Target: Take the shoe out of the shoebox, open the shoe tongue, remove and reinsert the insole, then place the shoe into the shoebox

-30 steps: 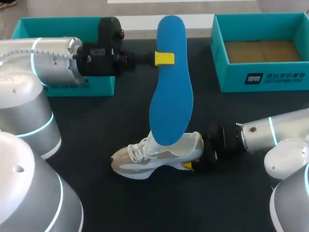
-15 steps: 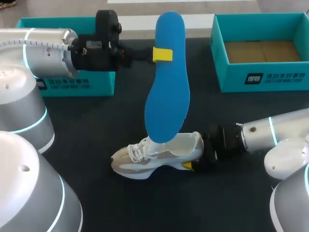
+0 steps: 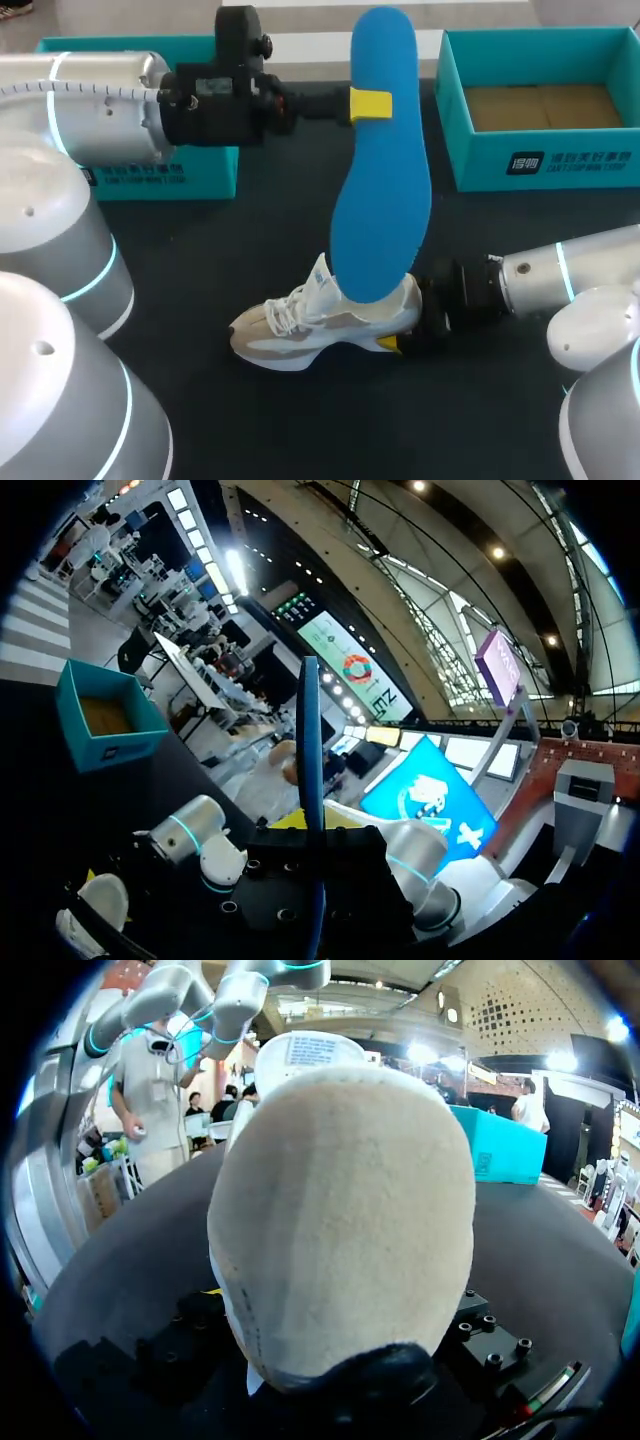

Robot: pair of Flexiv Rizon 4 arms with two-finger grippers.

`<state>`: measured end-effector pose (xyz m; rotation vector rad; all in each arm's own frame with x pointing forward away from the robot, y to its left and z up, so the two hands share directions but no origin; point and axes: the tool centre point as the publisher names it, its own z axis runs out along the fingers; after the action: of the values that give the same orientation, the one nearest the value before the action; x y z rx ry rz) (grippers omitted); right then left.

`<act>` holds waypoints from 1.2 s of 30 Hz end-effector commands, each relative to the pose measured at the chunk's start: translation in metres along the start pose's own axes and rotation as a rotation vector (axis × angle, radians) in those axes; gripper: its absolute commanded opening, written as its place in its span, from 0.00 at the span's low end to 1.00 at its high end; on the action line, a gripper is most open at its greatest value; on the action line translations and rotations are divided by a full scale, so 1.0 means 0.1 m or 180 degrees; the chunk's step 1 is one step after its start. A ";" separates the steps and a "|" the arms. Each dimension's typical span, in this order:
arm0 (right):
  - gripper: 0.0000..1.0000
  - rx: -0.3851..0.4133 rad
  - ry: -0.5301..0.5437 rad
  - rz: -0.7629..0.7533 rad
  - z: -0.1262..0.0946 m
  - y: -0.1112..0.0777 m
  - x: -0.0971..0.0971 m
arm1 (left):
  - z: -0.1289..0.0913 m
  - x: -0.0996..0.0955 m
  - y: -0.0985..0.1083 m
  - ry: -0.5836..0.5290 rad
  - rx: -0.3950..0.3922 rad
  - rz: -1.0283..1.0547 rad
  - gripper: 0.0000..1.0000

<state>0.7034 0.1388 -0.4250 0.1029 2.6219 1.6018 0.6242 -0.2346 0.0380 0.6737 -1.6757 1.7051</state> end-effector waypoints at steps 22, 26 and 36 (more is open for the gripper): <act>0.00 0.0011 -0.0009 0.0001 0.04 -0.02 -0.01 | -0.08 0.21 -0.12 -0.0019 -0.0167 0.0056 0.00; 0.00 0.0011 -0.0009 0.0001 0.04 -0.02 -0.01 | -0.13 0.16 -0.16 -0.0042 -0.0096 0.0066 0.00; 0.00 0.0011 -0.0009 0.0001 0.04 -0.02 -0.01 | -0.14 0.13 -0.18 -0.0056 -0.0083 0.0035 0.00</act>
<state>0.7034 0.1388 -0.4250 0.1028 2.6220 1.6018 0.6311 -0.2197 0.0600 0.6646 -1.7146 1.6869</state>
